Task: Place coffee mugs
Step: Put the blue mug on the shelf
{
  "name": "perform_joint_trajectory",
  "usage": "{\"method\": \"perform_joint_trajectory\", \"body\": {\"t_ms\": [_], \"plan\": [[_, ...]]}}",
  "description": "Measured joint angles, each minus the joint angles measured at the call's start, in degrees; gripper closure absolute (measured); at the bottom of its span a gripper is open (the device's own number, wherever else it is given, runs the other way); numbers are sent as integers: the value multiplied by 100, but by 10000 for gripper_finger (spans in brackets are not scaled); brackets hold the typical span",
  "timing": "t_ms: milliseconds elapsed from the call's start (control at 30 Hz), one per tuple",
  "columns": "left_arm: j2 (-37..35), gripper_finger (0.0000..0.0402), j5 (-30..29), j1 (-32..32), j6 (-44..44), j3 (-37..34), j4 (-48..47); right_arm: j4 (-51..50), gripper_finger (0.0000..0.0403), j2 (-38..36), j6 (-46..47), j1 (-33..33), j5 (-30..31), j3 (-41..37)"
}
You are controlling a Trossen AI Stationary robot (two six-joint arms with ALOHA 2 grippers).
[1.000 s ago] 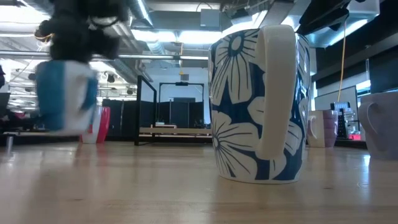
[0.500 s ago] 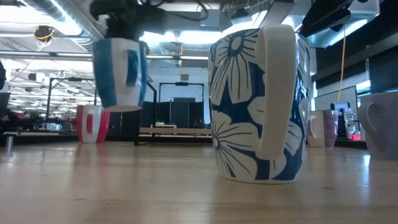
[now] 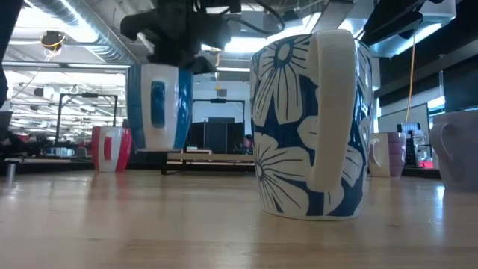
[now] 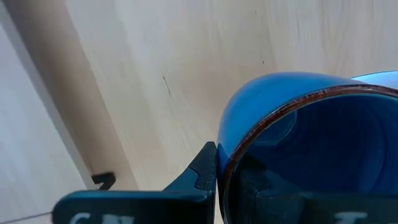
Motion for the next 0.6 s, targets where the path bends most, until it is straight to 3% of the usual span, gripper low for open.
{"method": "perform_joint_trajectory", "body": {"t_ms": [267, 400, 600], "plan": [[308, 389, -64, -20, 580, 0, 110, 20, 269, 0, 8, 0, 11, 0], [495, 389, -472, -31, 585, 0, 374, 15, 269, 0, 80, 0, 46, 0], [707, 385, -512, -56, 473, 2, 547, 39, 269, 2, 125, 0, 96, 0]]}}
